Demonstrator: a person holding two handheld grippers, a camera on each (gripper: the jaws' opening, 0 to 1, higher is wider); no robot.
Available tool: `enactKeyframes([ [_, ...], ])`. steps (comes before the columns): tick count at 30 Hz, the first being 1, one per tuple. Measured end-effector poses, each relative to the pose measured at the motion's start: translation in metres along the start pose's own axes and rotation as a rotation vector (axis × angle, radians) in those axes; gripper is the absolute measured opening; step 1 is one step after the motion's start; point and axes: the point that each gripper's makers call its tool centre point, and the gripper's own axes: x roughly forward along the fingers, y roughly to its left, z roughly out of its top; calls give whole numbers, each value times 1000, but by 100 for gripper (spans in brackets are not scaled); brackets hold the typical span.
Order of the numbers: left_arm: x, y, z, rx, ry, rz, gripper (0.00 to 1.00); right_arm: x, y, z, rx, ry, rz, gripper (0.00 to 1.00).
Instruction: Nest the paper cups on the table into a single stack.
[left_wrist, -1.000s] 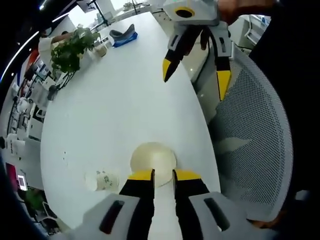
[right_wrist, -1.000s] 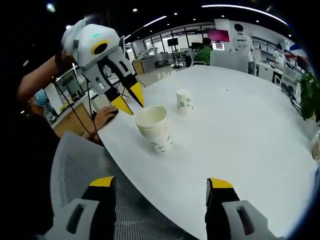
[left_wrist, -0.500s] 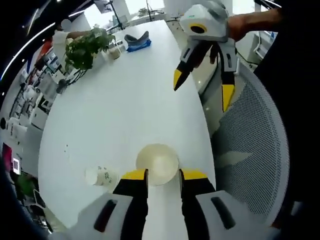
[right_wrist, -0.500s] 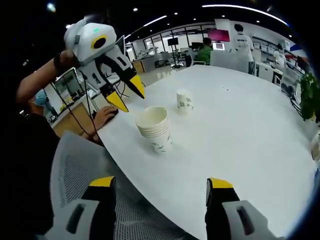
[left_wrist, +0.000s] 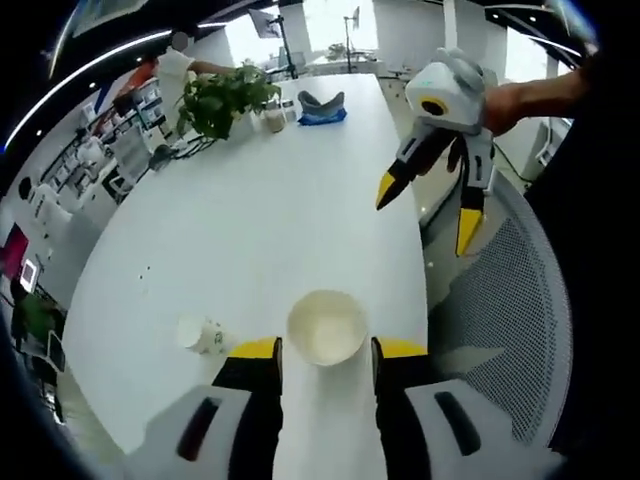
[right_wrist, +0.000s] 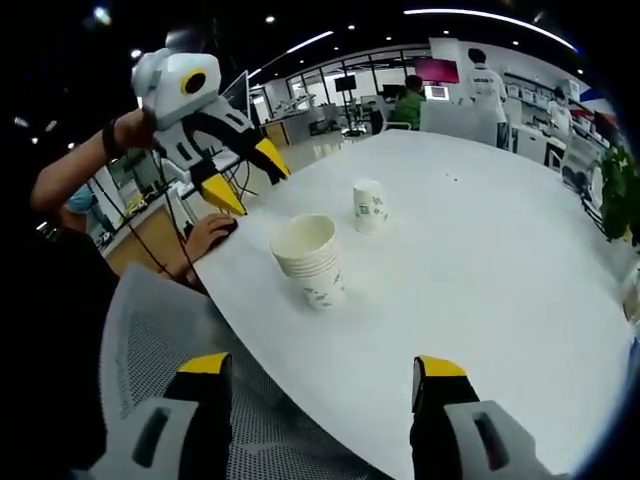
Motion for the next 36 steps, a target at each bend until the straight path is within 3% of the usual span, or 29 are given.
enactKeyframes([
  [8,-10,14,-10,-108,-61,65,39,-1,-3,1,5,-2,-4,73],
  [13,-24,22,-17,-233,-144,114,42,-1,-4,3,8,-12,-5,74],
  [22,-36,29,-44,-319,-153,172,45,2,-4,7,3,-7,-2,74],
  [30,-43,31,-47,-394,-198,220,47,3,-7,12,-6,-9,0,74],
  [36,-44,37,-60,-424,-199,235,49,2,-10,12,-8,-5,-4,74],
])
